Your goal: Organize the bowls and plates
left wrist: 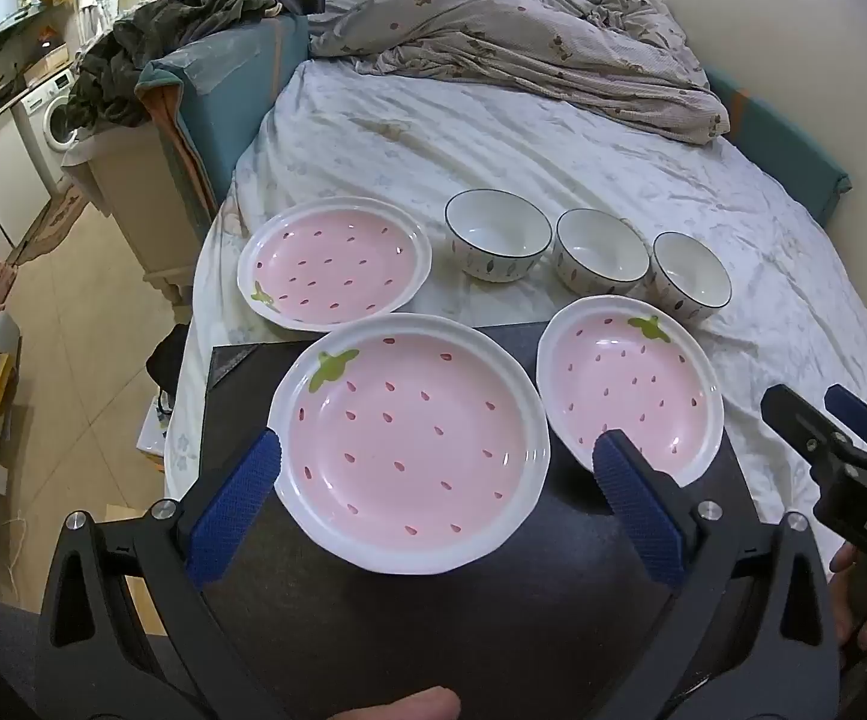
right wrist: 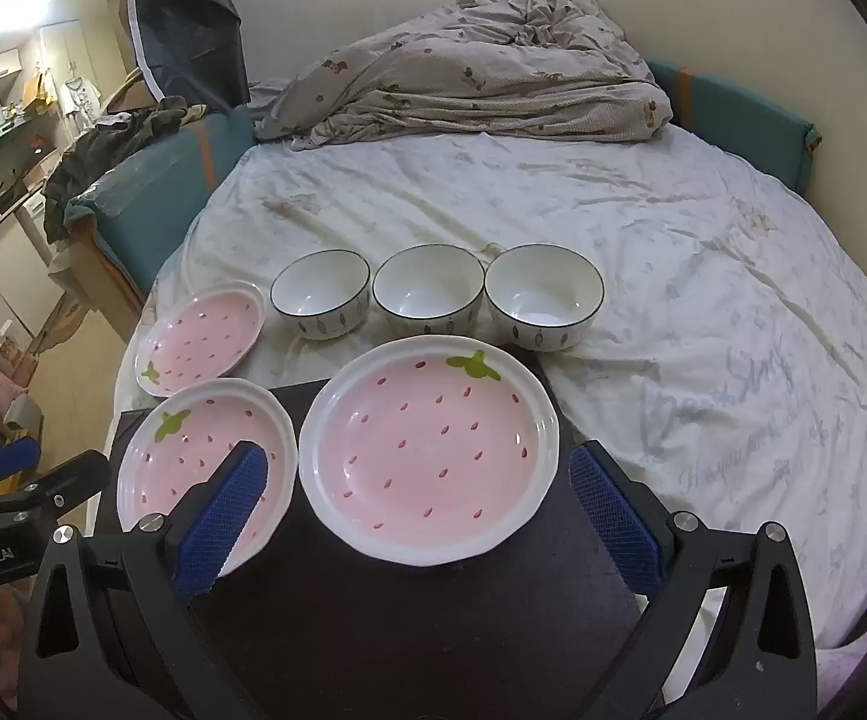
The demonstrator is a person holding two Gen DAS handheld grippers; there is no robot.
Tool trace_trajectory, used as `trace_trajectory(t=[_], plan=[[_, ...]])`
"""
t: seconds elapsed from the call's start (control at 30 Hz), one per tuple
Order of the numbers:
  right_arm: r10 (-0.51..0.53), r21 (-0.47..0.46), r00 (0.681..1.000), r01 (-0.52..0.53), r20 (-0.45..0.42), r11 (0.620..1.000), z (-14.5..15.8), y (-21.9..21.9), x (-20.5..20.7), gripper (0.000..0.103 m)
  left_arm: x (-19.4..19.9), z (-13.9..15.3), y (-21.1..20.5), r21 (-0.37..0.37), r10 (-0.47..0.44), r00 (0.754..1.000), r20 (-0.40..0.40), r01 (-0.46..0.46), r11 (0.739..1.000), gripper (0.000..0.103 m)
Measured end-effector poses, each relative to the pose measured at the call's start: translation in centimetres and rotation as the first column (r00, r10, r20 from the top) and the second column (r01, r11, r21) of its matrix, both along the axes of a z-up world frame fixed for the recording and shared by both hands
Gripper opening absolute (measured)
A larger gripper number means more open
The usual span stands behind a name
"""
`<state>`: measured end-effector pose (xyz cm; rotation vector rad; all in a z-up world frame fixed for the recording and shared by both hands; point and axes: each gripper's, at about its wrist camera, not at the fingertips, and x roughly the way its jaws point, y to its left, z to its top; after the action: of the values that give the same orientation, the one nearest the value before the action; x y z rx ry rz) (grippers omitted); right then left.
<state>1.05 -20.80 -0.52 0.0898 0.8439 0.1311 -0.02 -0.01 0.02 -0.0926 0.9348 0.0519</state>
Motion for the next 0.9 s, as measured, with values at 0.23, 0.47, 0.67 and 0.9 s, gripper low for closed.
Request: trace_trajectory(t=[0.23,0.47,0.67,0.9], plan=[[0.009,0.006,1.000,-0.009,0.001,1.000,-0.03,0.12,-0.01,0.103,0.00,0.03,-0.01,-0.001,-0.002,1.000,-0.002,0.002,1.000,0.103],[0.010,0.006,1.000,-0.010,0.000,1.000,-0.57,0.23,-0.18,0.103,0.05,0.05,-0.05,0.001,0.001,1.000,-0.005,-0.001,1.000,0.103],[0.009,0.007,1.000,-0.009,-0.001,1.000,-0.17,0.15,0.04,0.103,0.06,0.05,0.15,0.001,0.000,1.000,-0.003,0.000,1.000,0.103],[0.007,0.009,1.000,-0.007,-0.002,1.000,-0.04,0.11,-0.02,0.103,-0.05,0.03,0.39,0.002,0.001,1.000,-0.001,-0.001,1.000,0.103]])
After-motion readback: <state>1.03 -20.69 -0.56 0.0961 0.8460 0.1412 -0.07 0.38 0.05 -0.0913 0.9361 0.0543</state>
